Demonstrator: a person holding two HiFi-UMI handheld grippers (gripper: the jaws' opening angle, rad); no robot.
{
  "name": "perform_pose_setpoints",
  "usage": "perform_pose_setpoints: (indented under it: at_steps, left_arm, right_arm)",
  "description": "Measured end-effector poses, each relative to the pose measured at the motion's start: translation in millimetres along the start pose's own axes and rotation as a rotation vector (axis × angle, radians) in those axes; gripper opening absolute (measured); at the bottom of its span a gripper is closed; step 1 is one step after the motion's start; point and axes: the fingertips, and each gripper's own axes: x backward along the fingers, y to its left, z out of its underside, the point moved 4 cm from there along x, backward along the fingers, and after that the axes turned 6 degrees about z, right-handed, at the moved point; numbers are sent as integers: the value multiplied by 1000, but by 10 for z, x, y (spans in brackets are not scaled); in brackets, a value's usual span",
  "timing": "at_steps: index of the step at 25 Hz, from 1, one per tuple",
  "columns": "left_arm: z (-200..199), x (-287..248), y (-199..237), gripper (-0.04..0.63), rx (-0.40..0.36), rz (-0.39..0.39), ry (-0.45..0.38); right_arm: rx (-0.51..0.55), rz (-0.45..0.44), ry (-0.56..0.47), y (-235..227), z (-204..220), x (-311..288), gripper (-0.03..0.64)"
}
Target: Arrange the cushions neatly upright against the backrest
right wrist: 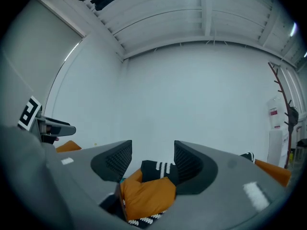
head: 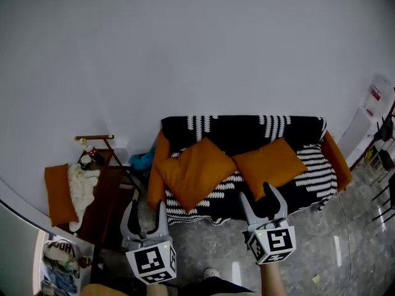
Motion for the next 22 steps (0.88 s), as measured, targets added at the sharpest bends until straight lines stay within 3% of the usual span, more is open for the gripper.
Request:
perform_pose_setpoints:
  at_steps: [13,22]
  left_arm:
    - [126,-956,125,272,-10,-38,52]
    - [241,-1991,395,272,15,-13,65]
  right_arm:
    - [-27,-10,53,-197,301,-973,273]
    - [-11,20,52,-280,374,-1957,273]
